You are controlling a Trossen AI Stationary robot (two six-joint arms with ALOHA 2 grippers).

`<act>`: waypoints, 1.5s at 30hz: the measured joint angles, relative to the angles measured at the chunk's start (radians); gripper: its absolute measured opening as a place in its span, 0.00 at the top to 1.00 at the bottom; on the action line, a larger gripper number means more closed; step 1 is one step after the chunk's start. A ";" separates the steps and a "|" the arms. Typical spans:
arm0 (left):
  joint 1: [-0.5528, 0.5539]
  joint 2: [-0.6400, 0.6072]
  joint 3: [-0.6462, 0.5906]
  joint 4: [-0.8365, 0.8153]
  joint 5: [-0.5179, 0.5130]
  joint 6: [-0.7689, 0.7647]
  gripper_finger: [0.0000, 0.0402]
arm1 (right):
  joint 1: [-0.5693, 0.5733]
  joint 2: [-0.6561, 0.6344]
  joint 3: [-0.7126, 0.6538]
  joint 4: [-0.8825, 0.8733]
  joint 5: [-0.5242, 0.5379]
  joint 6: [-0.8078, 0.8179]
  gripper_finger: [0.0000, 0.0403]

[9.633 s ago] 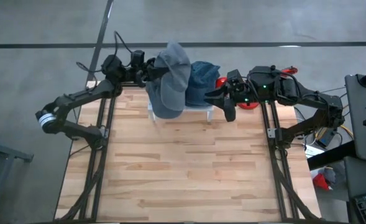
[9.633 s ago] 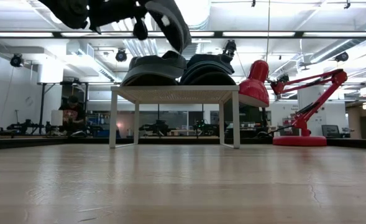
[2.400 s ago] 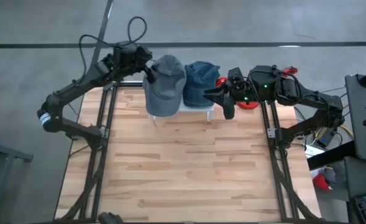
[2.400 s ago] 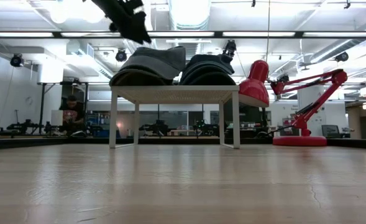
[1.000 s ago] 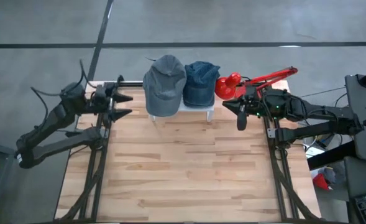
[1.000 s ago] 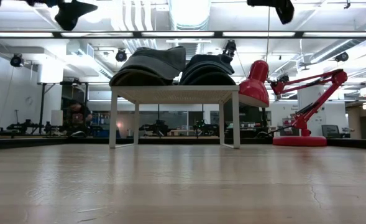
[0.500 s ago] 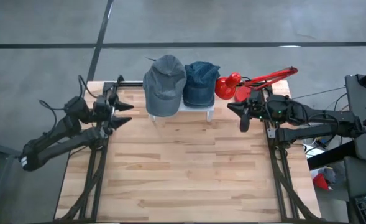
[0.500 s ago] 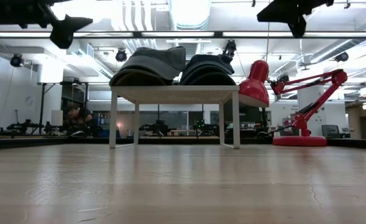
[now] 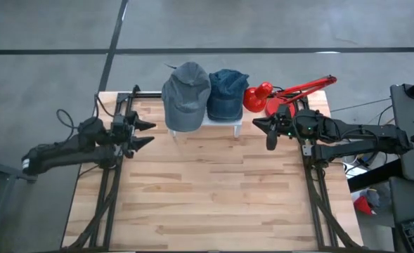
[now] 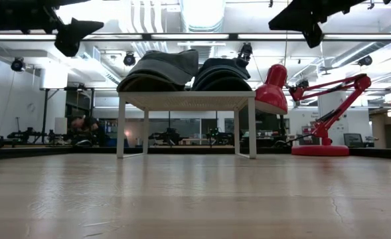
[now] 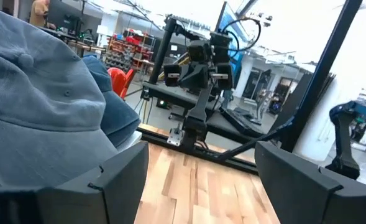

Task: Pick & Place hat
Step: Return to Home Position

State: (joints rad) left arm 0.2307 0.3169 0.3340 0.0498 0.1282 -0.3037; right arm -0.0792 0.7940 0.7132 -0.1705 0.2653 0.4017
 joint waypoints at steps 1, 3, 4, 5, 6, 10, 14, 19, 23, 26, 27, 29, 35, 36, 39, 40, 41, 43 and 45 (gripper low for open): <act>-0.041 0.003 0.000 -0.004 -0.040 0.009 0.26 | 0.000 0.000 -0.001 0.000 0.000 -0.002 0.92; -0.116 0.002 0.000 -0.010 -0.113 0.037 0.26 | 0.000 -0.001 -0.001 -0.002 0.000 -0.004 0.92; -0.149 -0.005 0.000 -0.010 -0.148 0.048 0.26 | 0.000 -0.001 -0.001 -0.004 0.000 -0.004 0.92; -0.178 -0.014 0.000 -0.013 -0.178 0.062 0.26 | 0.000 -0.004 -0.002 -0.006 0.000 -0.005 0.92; -0.205 -0.026 0.000 -0.022 -0.202 0.074 0.26 | 0.000 -0.010 -0.002 -0.008 0.000 -0.006 0.92; -0.265 -0.103 0.000 -0.090 -0.267 0.096 0.26 | 0.000 -0.045 -0.015 -0.021 0.000 -0.010 0.92; -0.270 -0.197 0.000 -0.164 -0.286 0.109 0.26 | 0.000 -0.108 -0.054 -0.032 0.001 -0.009 0.92; -0.270 -0.277 -0.015 -0.232 -0.284 0.129 0.26 | 0.000 -0.201 -0.140 0.015 0.000 0.022 0.92; -0.270 -0.303 -0.050 -0.249 -0.284 0.145 0.26 | 0.001 -0.252 -0.219 0.049 -0.001 0.050 0.92; -0.270 -0.306 -0.082 -0.248 -0.284 0.144 0.26 | 0.001 -0.273 -0.275 0.057 -0.001 0.067 0.92; -0.270 -0.306 -0.090 -0.249 -0.284 0.144 0.26 | 0.001 -0.278 -0.291 0.058 0.000 0.073 0.92; -0.270 -0.306 -0.102 -0.249 -0.283 0.143 0.26 | 0.001 -0.287 -0.323 0.069 0.005 0.081 0.92; -0.270 -0.317 -0.122 -0.244 -0.283 0.150 0.26 | 0.002 -0.331 -0.422 0.111 0.046 0.082 0.92; -0.270 -0.317 -0.123 -0.245 -0.283 0.151 0.26 | 0.002 -0.346 -0.436 0.111 0.048 0.093 0.92; -0.270 -0.317 -0.126 -0.246 -0.283 0.151 0.26 | 0.003 -0.400 -0.475 0.129 0.045 0.117 0.92; -0.270 -0.317 -0.126 -0.245 -0.283 0.152 0.26 | 0.003 -0.421 -0.488 0.139 0.044 0.117 0.92; -0.270 -0.317 -0.125 -0.246 -0.283 0.154 0.26 | 0.003 -0.441 -0.500 0.151 0.043 0.117 0.92; -0.270 -0.317 -0.120 -0.249 -0.277 0.164 0.26 | 0.003 -0.485 -0.522 0.166 0.041 0.115 0.92; -0.270 -0.317 -0.117 -0.250 -0.276 0.170 0.26 | 0.003 -0.530 -0.541 0.164 0.041 0.116 0.92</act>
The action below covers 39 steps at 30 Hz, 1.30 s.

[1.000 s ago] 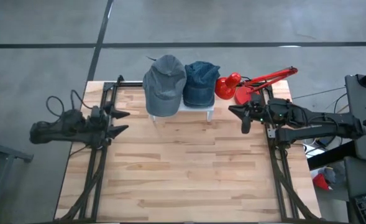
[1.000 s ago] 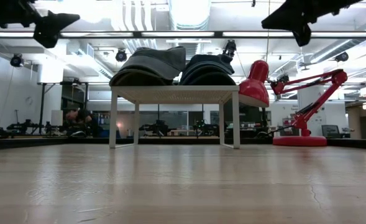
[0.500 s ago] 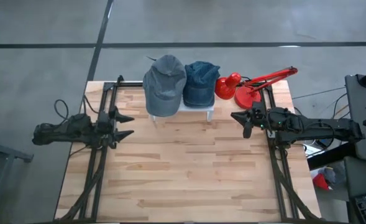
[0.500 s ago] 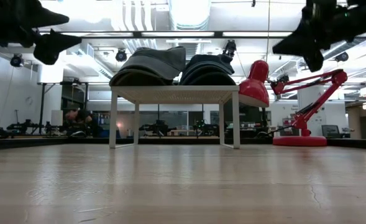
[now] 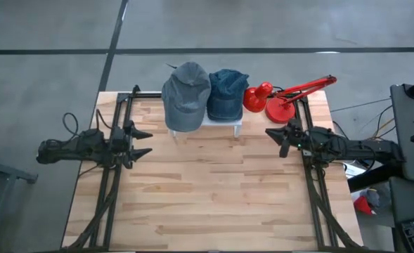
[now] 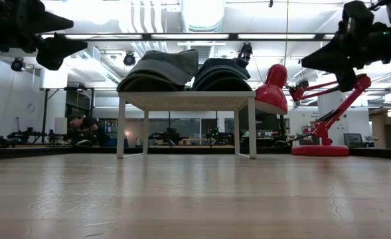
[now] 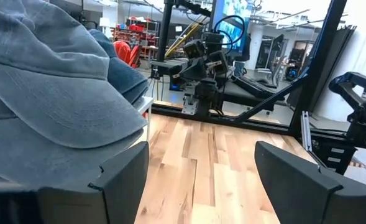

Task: Pick & Place hat
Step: Return to Home Position

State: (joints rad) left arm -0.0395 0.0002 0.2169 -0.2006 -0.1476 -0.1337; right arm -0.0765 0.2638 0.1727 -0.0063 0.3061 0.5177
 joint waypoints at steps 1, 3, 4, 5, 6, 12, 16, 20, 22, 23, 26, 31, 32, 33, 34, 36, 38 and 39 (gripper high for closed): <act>0.000 0.000 0.000 -0.002 0.000 0.001 0.26 | 0.000 -0.020 -0.008 -0.001 0.000 0.000 0.92; 0.000 0.000 0.000 -0.002 0.001 0.001 0.26 | 0.000 -0.063 -0.023 -0.004 0.000 0.000 0.92; 0.000 0.000 -0.002 -0.002 0.001 0.001 0.26 | 0.000 -0.083 -0.028 -0.004 0.000 -0.002 0.92; 0.000 0.000 -0.004 -0.003 0.001 0.001 0.26 | 0.000 -0.105 -0.033 -0.003 0.000 -0.003 0.92; 0.000 0.000 -0.006 -0.004 0.005 0.001 0.26 | 0.000 -0.125 -0.037 -0.002 0.000 -0.007 0.92; 0.000 0.000 -0.008 -0.029 0.035 0.000 0.26 | 0.000 -0.207 -0.056 -0.069 0.000 0.001 0.92; 0.000 0.000 -0.008 -0.049 0.035 0.002 0.26 | 0.000 -0.207 -0.062 -0.154 0.000 0.061 0.92; 0.000 0.000 -0.009 -0.054 0.035 0.000 0.26 | 0.000 -0.189 -0.064 -0.163 0.008 0.074 0.92; 0.000 0.000 -0.009 -0.055 0.035 -0.010 0.26 | 0.000 -0.188 -0.064 -0.163 0.009 0.061 0.92; 0.000 0.000 -0.009 -0.055 0.035 -0.019 0.26 | 0.000 -0.188 -0.064 -0.163 0.009 0.053 0.92; 0.000 0.000 -0.009 -0.055 0.035 -0.038 0.26 | 0.000 -0.188 -0.064 -0.163 0.011 0.029 0.92; 0.000 0.000 -0.009 -0.055 0.035 -0.039 0.26 | 0.000 -0.188 -0.064 -0.163 0.011 0.034 0.92; 0.000 0.000 -0.009 -0.055 0.035 -0.039 0.26 | 0.000 -0.188 -0.064 -0.163 0.011 0.037 0.92; 0.000 0.000 -0.009 -0.055 0.035 -0.039 0.26 | 0.000 -0.188 -0.064 -0.163 0.011 0.039 0.92; 0.000 0.000 -0.009 -0.055 0.035 -0.039 0.26 | 0.000 -0.188 -0.064 -0.163 0.011 0.042 0.92; 0.000 0.000 -0.010 -0.055 0.035 -0.039 0.26 | 0.000 -0.188 -0.064 -0.163 0.011 0.044 0.92; 0.000 0.000 -0.010 -0.055 0.035 -0.039 0.26 | 0.000 -0.188 -0.064 -0.163 0.011 0.044 0.92; 0.000 0.000 -0.010 -0.055 0.035 -0.039 0.26 | 0.000 -0.188 -0.064 -0.163 0.011 0.044 0.92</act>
